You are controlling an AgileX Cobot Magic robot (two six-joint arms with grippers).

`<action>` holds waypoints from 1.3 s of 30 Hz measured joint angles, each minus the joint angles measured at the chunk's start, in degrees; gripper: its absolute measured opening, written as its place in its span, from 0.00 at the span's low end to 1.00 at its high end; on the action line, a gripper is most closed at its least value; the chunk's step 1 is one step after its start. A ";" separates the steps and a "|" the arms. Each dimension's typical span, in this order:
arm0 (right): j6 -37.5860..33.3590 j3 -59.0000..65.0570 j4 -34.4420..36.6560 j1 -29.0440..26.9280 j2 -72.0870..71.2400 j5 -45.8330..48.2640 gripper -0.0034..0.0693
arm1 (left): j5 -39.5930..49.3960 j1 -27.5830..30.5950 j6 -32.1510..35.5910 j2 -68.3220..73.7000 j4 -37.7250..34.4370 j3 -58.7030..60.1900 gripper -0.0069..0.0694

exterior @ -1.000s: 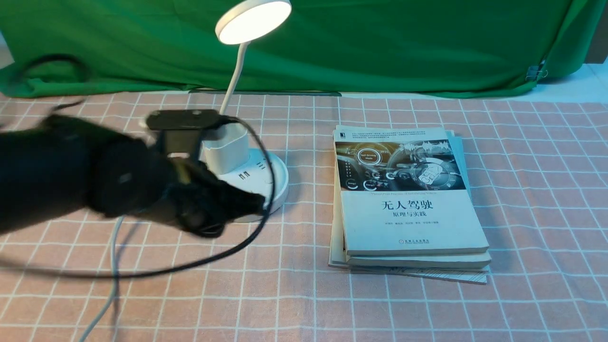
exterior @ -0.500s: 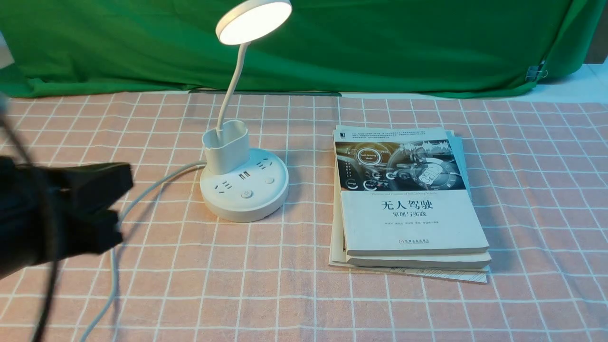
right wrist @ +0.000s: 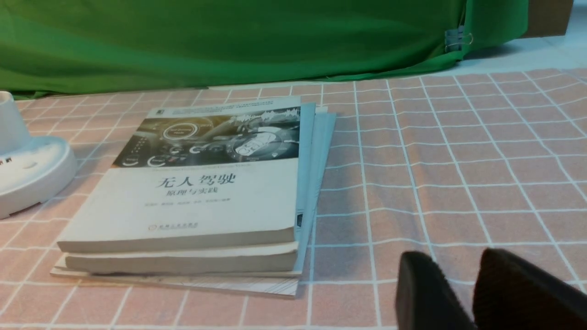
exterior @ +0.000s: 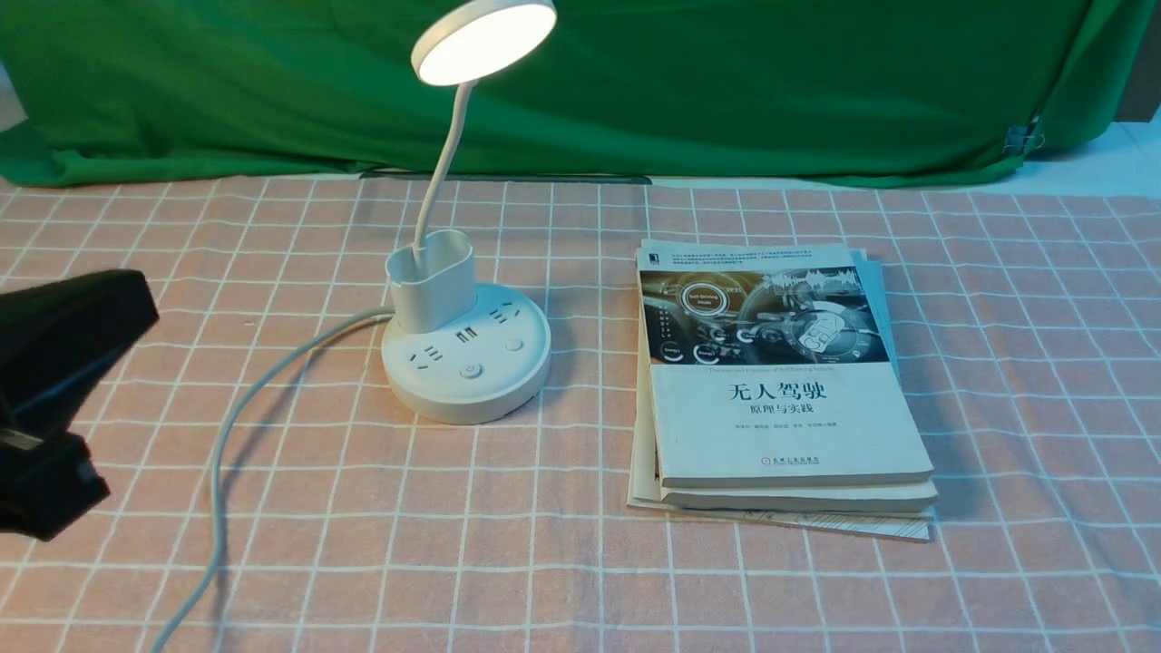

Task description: Turn on the table lamp on the pink coffee tablecloth with your hand.

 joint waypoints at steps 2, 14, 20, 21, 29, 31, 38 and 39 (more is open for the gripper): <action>0.00 0.00 0.00 0.00 0.00 0.00 0.37 | -5.13 0.35 0.00 -2.34 3.32 3.45 0.09; 0.00 0.00 0.00 0.00 0.00 0.00 0.37 | -30.68 14.49 0.05 -26.64 2.26 30.81 0.11; 0.00 0.00 0.00 0.00 0.00 0.00 0.37 | -34.86 19.59 -0.43 -28.49 -0.06 32.85 0.12; 0.00 0.00 0.00 0.00 0.00 0.00 0.37 | -34.86 19.73 -0.43 -28.49 -0.06 32.85 0.12; 0.00 0.00 0.00 0.00 0.00 0.00 0.37 | -30.75 19.93 1.85 -28.57 -2.88 32.85 0.12; 0.00 0.00 0.00 0.00 0.00 0.00 0.37 | -27.42 19.93 1.99 -28.57 -3.16 32.85 0.12; 0.05 0.00 0.00 0.00 0.00 0.00 0.37 | -8.68 19.93 1.99 -28.68 -6.56 32.85 0.12; 0.05 0.00 0.00 0.00 0.00 0.00 0.37 | -5.31 19.93 1.99 -28.68 -7.60 32.85 0.12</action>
